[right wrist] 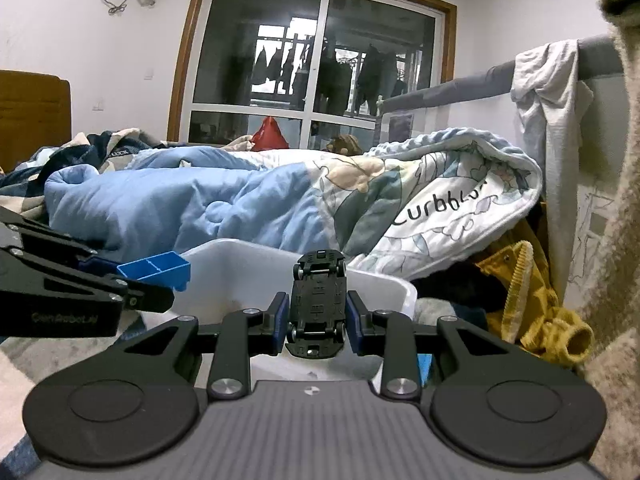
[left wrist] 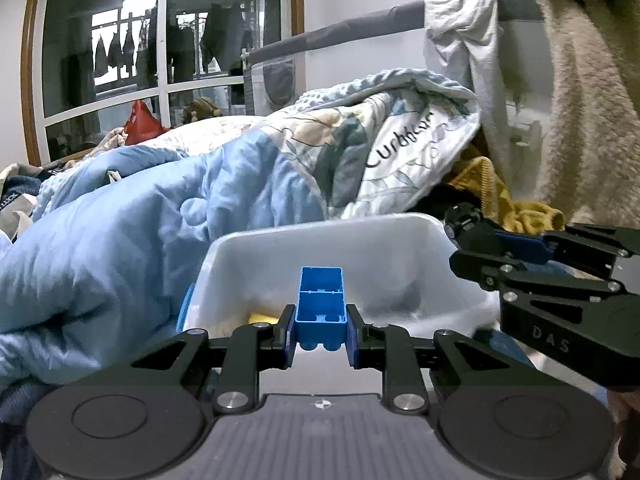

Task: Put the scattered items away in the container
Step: 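Carry the blue brick and black car over the bin and release both, then grasp the green Lego piece with the left tool while the right tool grasps the wooden cube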

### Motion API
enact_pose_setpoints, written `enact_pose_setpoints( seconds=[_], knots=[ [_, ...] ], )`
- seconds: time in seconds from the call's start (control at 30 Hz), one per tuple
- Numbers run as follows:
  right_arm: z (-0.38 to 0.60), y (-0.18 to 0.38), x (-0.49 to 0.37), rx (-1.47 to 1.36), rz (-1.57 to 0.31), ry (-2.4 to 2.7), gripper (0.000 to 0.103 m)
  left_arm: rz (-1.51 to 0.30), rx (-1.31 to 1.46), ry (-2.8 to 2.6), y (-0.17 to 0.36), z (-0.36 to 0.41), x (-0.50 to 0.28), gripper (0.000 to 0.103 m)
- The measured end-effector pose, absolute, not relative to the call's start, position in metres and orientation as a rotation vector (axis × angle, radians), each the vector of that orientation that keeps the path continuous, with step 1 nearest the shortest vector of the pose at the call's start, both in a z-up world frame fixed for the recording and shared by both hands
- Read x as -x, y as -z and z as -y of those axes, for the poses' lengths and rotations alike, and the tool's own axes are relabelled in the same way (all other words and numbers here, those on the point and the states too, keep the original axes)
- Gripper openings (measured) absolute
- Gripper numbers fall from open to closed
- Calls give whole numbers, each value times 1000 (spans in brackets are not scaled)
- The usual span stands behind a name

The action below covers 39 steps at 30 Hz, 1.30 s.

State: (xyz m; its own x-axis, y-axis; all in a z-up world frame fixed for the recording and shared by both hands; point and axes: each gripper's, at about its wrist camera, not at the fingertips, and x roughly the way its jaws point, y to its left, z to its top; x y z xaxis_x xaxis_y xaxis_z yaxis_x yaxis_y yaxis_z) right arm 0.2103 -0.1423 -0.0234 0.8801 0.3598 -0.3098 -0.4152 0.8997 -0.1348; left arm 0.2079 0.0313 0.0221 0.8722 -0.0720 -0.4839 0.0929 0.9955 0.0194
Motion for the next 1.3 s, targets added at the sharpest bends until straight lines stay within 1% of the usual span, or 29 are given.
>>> enact_pose_setpoints(
  seconds=[0.23, 0.4, 0.43, 0.47, 0.5, 0.53, 0.6, 0.63, 0.7, 0.77, 0.87, 0.9, 0.93, 1.07, 1.17, 1.27, 1.3],
  knots=[
    [136, 33, -253, 175, -353, -421, 33, -519, -14, 54, -16, -39, -261, 27],
    [136, 40, -273, 157, -421, -425, 34, -541, -25, 48, -7, -38, -285, 28],
    [137, 42, -276, 153, -433, -426, 34, -551, -34, 52, -5, -36, -287, 33],
    [138, 43, -279, 146, -445, -428, 35, -563, -41, 54, -3, -34, -289, 47],
    [138, 44, -280, 142, -451, -426, 38, -564, -45, 49, -1, -33, -289, 53],
    [138, 45, -281, 144, -454, -423, 47, -557, -45, 44, 0, -32, -288, 62],
    [137, 46, -280, 156, -444, -416, 55, -547, -32, 46, 0, -33, -283, 64],
    [137, 46, -278, 161, -441, -414, 58, -548, -32, 45, 0, -32, -282, 64],
    [137, 46, -276, 164, -441, -415, 58, -547, -48, 38, -1, -32, -277, 64],
    [138, 44, -271, 153, -434, -418, 59, -540, -46, 31, -3, -34, -271, 66],
    [142, 39, -259, 140, -397, -432, 67, -510, -11, 34, -9, -45, -251, 70],
    [142, 37, -253, 146, -381, -434, 73, -501, -2, 33, -10, -49, -242, 70],
    [143, 36, -246, 155, -363, -437, 74, -495, 2, 30, -12, -54, -234, 71],
    [142, 34, -219, 164, -320, -478, 74, -494, 0, -1, -8, -78, -202, 73],
    [138, 41, -201, 164, -307, -529, 72, -525, -15, -52, 10, -96, -181, 73],
    [125, 60, -193, 187, -359, -567, 70, -598, -7, -75, 37, -113, -169, 73],
    [120, 69, -193, 201, -388, -585, 67, -619, 2, -81, 45, -117, -167, 73]
  ],
)
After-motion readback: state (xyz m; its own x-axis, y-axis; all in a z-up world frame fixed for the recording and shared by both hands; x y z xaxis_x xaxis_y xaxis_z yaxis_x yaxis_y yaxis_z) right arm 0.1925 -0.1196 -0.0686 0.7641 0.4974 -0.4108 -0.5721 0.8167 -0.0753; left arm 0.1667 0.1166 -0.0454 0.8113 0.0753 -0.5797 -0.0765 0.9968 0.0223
